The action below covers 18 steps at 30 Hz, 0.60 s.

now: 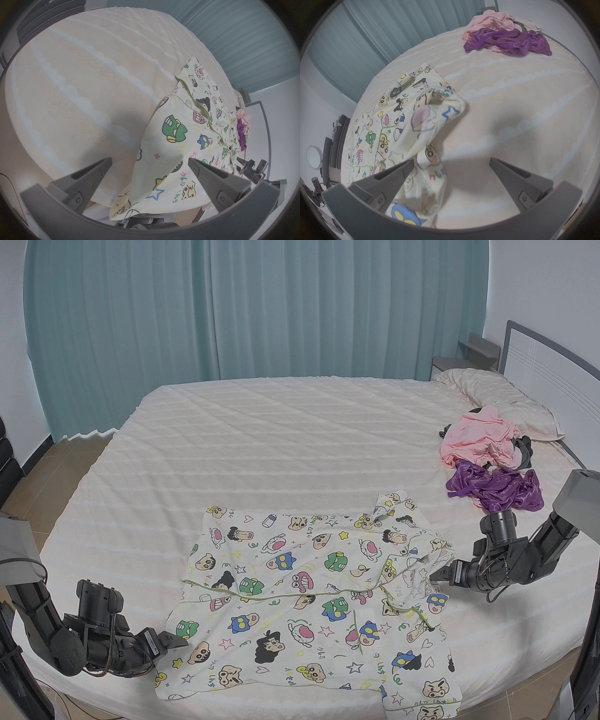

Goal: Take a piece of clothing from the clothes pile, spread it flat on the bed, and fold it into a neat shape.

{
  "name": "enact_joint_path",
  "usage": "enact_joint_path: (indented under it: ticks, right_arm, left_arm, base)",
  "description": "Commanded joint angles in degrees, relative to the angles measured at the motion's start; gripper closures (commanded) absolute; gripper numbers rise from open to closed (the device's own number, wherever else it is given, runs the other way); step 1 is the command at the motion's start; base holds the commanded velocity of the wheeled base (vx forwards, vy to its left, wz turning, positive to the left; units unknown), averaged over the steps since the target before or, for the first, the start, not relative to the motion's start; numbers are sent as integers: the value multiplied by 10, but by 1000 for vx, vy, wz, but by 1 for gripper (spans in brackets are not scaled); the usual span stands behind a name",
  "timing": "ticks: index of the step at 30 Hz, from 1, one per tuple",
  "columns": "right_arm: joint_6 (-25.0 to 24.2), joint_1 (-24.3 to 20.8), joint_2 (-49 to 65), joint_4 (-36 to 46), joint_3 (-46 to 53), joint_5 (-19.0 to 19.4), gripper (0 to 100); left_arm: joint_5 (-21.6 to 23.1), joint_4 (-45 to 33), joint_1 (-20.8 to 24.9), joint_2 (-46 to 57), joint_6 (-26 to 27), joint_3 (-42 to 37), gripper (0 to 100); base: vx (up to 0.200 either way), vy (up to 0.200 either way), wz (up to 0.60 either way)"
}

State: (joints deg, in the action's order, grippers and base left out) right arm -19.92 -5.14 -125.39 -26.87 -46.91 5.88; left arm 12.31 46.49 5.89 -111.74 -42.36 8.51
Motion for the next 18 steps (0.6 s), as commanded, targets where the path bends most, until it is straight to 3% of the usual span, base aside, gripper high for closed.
enact_joint_path:
  ticks: [1,11,17,18]
  right_arm:
    - [-5,-17,-35,-1,-33,0,0]
    - [-9,-41,-64,-3,-71,-3,0]
    - [-39,-41,-76,-6,-95,-6,0]
    - [-42,-41,-74,-6,-96,-6,100]
  left_arm:
    - [1,0,0,-1,0,-1,0]
    - [-1,1,0,-7,1,-2,0]
    - [-1,1,0,-8,1,-2,0]
    - [-1,1,-1,-7,1,-2,0]
  base:
    - [0,0,0]
    - [0,0,0]
    - [0,0,0]
    - [0,0,0]
